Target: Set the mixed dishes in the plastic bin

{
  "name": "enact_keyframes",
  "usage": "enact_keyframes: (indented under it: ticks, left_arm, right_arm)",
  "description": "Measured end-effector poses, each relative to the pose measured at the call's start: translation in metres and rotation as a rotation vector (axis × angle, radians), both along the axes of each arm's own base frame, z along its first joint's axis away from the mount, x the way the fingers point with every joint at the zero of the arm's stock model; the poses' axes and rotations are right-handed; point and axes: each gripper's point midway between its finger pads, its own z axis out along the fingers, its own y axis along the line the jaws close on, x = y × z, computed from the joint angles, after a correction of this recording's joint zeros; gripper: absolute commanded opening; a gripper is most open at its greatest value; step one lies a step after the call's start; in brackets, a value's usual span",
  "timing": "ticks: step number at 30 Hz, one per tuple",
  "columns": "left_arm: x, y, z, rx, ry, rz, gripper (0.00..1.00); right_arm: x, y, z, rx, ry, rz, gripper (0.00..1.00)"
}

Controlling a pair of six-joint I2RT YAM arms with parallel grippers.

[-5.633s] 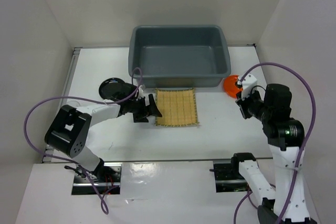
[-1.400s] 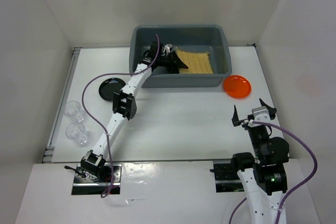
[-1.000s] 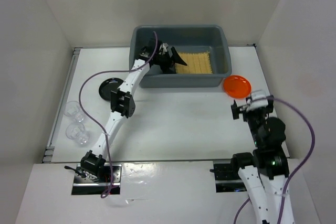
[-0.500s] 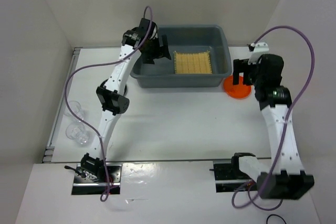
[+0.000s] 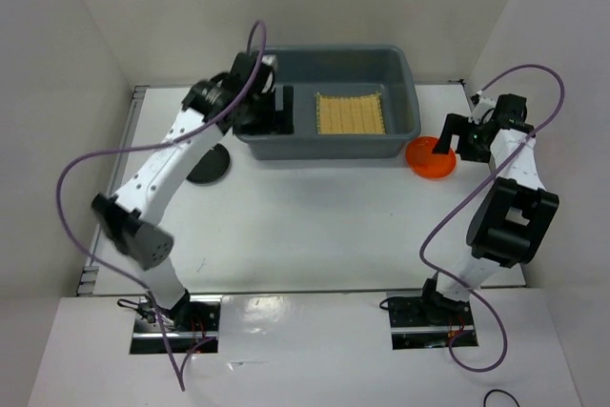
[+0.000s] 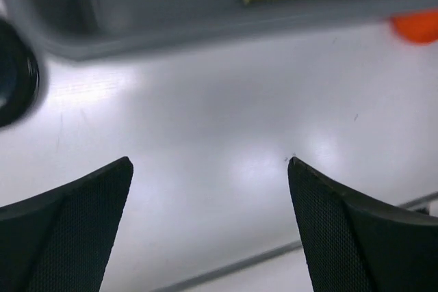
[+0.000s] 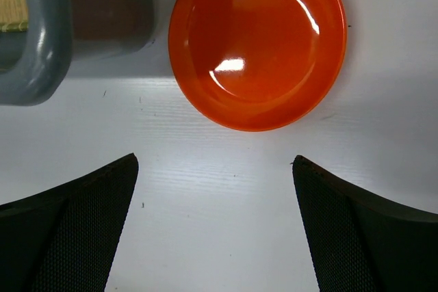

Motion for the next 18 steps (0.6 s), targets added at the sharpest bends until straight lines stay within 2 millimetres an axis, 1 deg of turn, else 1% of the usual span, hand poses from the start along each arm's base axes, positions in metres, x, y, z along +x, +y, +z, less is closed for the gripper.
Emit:
enact_keyframes:
  ticks: [1, 2, 4, 5, 7, 9, 13, 15, 17, 18]
  left_arm:
    - [-0.012, 0.006, -0.011, -0.018, 0.008, 0.004, 1.0]
    - [-0.026, 0.017, -0.025, -0.046, 0.017, 0.019, 1.0]
    - [-0.056, 0.047, -0.05, -0.084, 0.066, 0.075, 1.0]
    - [-0.065, 0.06, -0.056, -0.105, 0.071, 0.102, 1.0]
    - [-0.073, 0.077, -0.061, -0.147, 0.066, 0.153, 1.0]
    - [-0.076, 0.08, -0.064, -0.176, 0.055, 0.157, 1.0]
    - [-0.089, 0.075, -0.071, -0.227, 0.064, 0.134, 1.0]
    - [-0.097, 0.075, -0.067, -0.248, 0.05, 0.124, 1.0]
    - [-0.103, 0.076, -0.057, -0.271, 0.02, 0.118, 1.0]
    - [-0.105, 0.076, -0.052, -0.285, 0.006, 0.119, 1.0]
  right_arm:
    - [0.001, 0.0, -0.005, 0.014, 0.007, 0.004, 0.98]
    - [0.001, -0.001, -0.009, 0.03, 0.014, 0.002, 0.98]
    - [0.001, -0.007, -0.016, 0.049, 0.024, -0.011, 0.98]
    - [0.001, -0.011, -0.02, 0.054, 0.027, -0.016, 0.98]
    - [0.002, -0.017, -0.031, 0.065, 0.045, -0.027, 0.98]
    - [0.002, -0.021, -0.045, 0.084, 0.072, -0.031, 0.98]
    - [-0.001, -0.024, -0.082, 0.153, 0.149, -0.047, 0.98]
    - [-0.003, -0.026, -0.095, 0.178, 0.174, -0.059, 0.98]
    - [-0.004, -0.028, -0.105, 0.199, 0.192, -0.073, 0.98]
    - [-0.002, -0.028, -0.105, 0.207, 0.189, -0.077, 0.98]
